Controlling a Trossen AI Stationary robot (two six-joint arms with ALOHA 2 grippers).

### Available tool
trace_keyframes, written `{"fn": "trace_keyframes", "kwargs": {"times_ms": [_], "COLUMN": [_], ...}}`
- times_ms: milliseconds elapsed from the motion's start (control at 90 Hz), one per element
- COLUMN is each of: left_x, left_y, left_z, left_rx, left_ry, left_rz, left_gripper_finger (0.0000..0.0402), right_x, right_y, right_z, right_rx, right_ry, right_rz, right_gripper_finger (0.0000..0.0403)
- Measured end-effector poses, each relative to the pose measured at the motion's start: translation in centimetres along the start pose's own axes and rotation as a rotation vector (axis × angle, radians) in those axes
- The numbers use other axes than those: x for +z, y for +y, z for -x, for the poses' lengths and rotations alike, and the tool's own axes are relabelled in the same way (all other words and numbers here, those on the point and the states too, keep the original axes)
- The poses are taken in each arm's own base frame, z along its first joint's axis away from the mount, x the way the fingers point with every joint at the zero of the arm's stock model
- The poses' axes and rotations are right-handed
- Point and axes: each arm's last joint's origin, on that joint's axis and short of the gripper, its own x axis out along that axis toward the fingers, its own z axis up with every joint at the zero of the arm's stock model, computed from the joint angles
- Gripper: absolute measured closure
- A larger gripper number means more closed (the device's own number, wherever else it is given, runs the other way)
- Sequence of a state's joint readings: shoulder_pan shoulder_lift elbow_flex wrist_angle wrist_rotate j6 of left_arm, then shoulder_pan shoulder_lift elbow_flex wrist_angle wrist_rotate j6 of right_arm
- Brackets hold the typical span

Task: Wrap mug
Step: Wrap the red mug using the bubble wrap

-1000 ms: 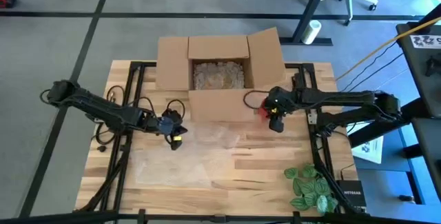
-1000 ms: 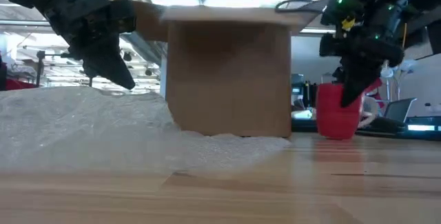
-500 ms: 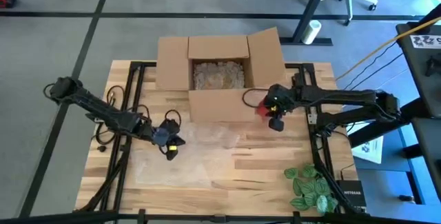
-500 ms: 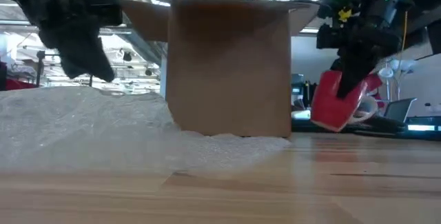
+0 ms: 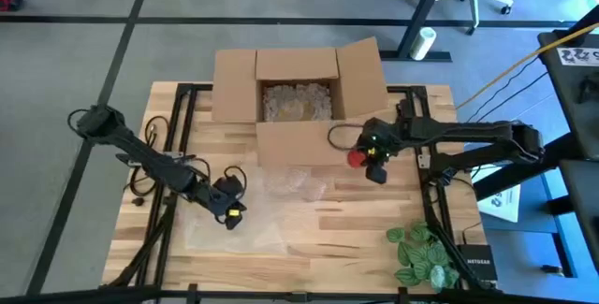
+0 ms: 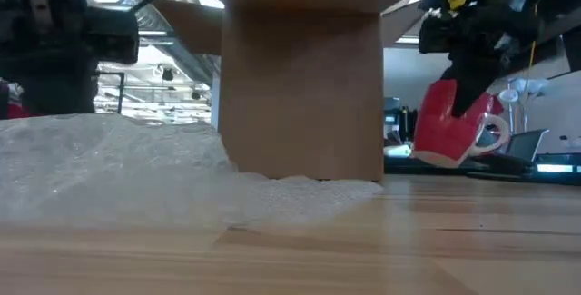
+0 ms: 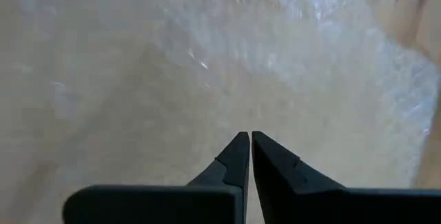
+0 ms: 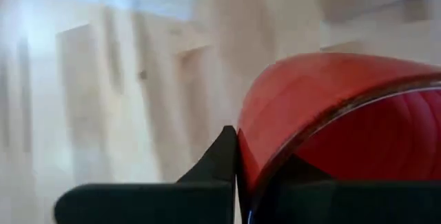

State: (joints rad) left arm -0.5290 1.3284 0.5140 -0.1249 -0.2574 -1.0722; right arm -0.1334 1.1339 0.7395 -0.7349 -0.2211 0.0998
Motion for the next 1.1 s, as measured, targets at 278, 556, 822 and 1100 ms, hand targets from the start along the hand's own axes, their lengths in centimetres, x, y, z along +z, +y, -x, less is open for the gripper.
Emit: {"fn": "trace_keyframes", "kwargs": {"times_ms": [278, 556, 822, 1100], "left_x": [-0.2, 3.1, 9.2, 10.6], "left_y": [-0.7, -2.6, -2.8, 0.6], "left_z": [-4.1, -9.5, -11.6, -5.3], "left_rx": [-0.066, -0.241, -0.344, 0.007], "left_ry": [-0.038, -0.097, -0.029, 0.375], "left_rz": [0.000, -0.215, -0.588, -0.532], "left_gripper_finger": [0.0402, 0.0402, 0.0402, 0.0402], "right_x": [-0.6, 0.5, 1.6, 1.4], "right_y": [4.3, 8.9, 10.4, 10.2], "right_z": [-0.3, 3.9, 7.0, 6.7], "right_rx": [0.088, 0.106, 0.056, 0.028], "right_ry": [0.012, -0.081, -0.154, -0.120], "right_rz": [0.058, 0.183, 0.201, 0.174], "right_gripper_finger": [0.0402, 0.0403, 0.0403, 0.0403]}}
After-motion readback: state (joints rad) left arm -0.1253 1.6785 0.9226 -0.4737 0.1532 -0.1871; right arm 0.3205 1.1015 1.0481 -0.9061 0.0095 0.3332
